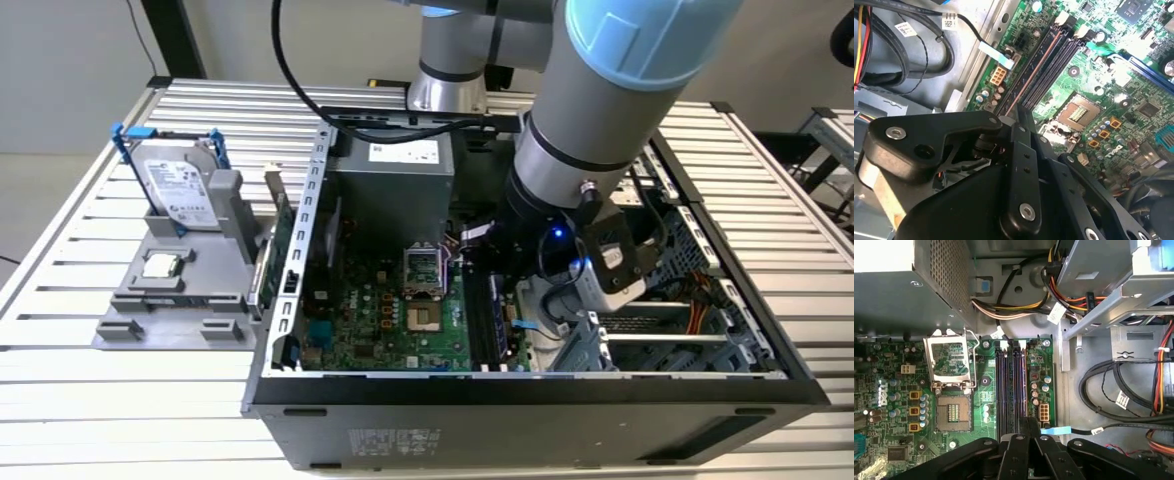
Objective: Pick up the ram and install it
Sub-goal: 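Press down the ram until it locks into place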
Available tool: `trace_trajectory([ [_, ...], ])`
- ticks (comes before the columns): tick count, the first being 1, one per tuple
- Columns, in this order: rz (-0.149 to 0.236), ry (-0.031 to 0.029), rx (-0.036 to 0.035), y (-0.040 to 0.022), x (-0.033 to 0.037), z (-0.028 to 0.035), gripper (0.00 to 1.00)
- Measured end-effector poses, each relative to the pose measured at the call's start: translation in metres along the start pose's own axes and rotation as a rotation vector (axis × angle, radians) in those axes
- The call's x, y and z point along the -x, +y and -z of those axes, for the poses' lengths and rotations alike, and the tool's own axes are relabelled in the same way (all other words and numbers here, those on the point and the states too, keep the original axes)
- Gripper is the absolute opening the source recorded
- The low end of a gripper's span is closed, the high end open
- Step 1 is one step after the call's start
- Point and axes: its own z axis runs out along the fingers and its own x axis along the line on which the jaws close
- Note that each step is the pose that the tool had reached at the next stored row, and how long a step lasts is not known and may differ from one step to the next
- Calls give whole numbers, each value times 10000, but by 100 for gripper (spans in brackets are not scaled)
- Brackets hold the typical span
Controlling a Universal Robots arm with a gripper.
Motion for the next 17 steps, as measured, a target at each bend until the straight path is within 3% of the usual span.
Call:
trace_trajectory([
  [4, 2, 3, 39, 25, 0, 33, 0],
  [6, 2, 9, 158, 30, -1, 37, 0],
  [9, 1, 15, 279, 38, -2, 80, 0],
  [11, 2, 23, 425, 39, -2, 82, 0],
  [14, 2, 30, 560, 38, -1, 78, 0],
  [17, 2, 31, 576, 39, -1, 78, 0],
])
